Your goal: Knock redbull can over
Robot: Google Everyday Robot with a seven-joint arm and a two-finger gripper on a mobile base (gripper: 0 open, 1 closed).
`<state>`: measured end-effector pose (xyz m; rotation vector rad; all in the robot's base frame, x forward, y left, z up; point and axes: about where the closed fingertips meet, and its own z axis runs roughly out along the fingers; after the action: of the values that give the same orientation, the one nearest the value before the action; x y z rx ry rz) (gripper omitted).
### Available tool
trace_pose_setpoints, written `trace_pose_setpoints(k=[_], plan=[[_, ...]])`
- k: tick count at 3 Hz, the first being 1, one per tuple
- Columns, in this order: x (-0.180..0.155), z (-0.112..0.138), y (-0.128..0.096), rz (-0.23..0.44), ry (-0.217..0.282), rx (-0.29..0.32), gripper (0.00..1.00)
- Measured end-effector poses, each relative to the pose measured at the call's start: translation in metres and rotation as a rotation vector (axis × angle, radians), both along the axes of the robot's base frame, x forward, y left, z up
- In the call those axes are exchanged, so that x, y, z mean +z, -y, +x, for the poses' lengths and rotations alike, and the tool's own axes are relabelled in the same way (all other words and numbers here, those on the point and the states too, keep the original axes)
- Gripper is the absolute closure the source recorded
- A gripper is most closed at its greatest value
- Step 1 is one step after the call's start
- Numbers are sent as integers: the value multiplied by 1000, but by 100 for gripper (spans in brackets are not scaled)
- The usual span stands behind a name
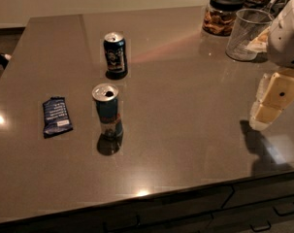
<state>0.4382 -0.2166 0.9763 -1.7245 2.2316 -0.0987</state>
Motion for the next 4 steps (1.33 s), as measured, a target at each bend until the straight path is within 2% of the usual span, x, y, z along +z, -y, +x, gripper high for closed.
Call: trace_pose_setpoints(k=[1,2,3,4], plan=[[-1,2,-3,13,-5,3,0],[-5,15,-18,84,-36,22,0],[-14,32,-56,198,-56,95,0],[-20,40,-102,290,-61,178,0]])
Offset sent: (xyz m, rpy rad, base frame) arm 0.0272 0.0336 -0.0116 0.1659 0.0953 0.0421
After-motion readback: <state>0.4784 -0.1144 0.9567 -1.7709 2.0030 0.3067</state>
